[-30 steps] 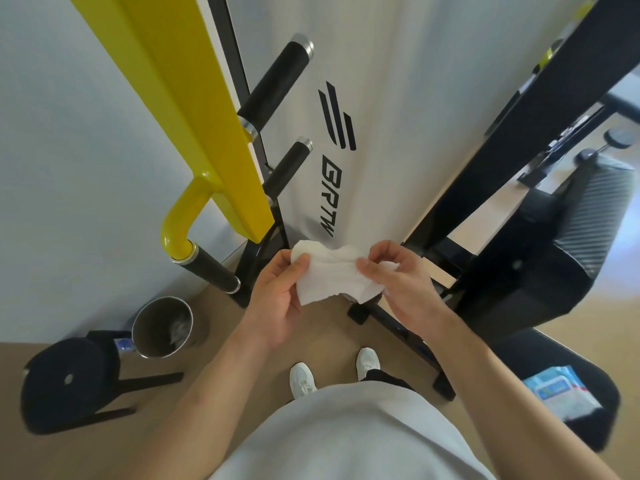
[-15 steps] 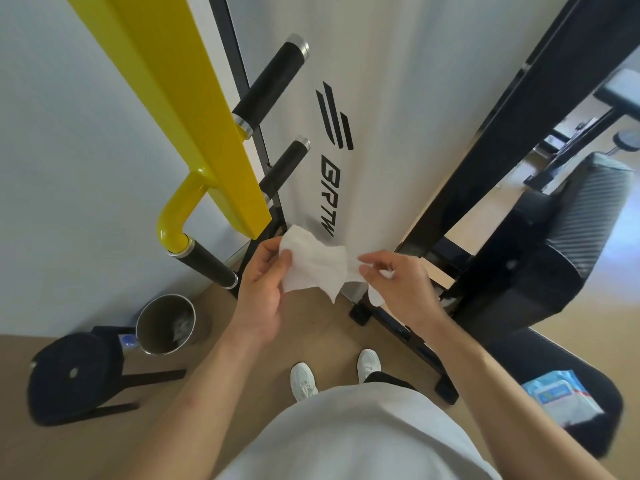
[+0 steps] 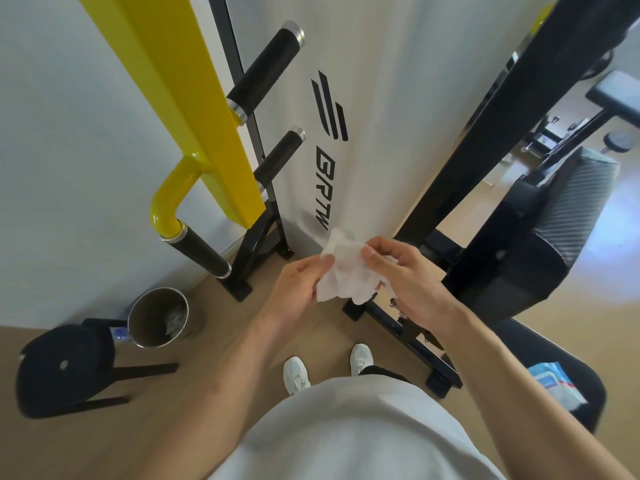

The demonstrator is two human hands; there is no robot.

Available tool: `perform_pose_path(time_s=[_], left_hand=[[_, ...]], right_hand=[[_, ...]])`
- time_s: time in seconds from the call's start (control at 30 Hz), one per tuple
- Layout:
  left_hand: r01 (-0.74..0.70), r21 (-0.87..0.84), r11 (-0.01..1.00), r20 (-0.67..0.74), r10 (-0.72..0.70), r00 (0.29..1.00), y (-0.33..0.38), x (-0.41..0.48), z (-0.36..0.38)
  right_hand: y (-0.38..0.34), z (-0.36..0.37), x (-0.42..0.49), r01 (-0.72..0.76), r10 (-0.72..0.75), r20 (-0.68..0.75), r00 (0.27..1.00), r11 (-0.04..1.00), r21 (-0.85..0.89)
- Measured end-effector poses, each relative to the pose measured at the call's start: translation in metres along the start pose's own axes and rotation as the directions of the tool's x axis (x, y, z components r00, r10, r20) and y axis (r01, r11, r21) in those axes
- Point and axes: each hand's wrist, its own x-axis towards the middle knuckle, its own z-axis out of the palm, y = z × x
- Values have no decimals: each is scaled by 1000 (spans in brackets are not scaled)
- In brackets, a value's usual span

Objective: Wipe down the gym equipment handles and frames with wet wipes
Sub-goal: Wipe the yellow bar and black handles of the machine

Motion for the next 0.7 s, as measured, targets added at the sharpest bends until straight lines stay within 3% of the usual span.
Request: perform_pose_path(time_s=[0.1,0.27,0.4,0.53,0.7], left_hand=[[2,-27,1000,-80,-4,997,-4,2,-3],[86,-375,923,-210,-175,962,-9,8,-27],[107,-514,851,-222,-252,942,-10,6,-35],[76,-512,855,-195,-202,960,-7,4,-28],[-111,-56,992,-352,85,932,1,1,-17]], right_hand=[[2,-7,0,2,-4,-131,991,1000,-12],[10,-20,3,-3,39,-352,935,995,102],[17,-22,9,-56,99,-501,860,994,99],[11,-8,12,-88,174,-433,884,973,211],[0,-3,10,-94,140,-99,985,924,371]])
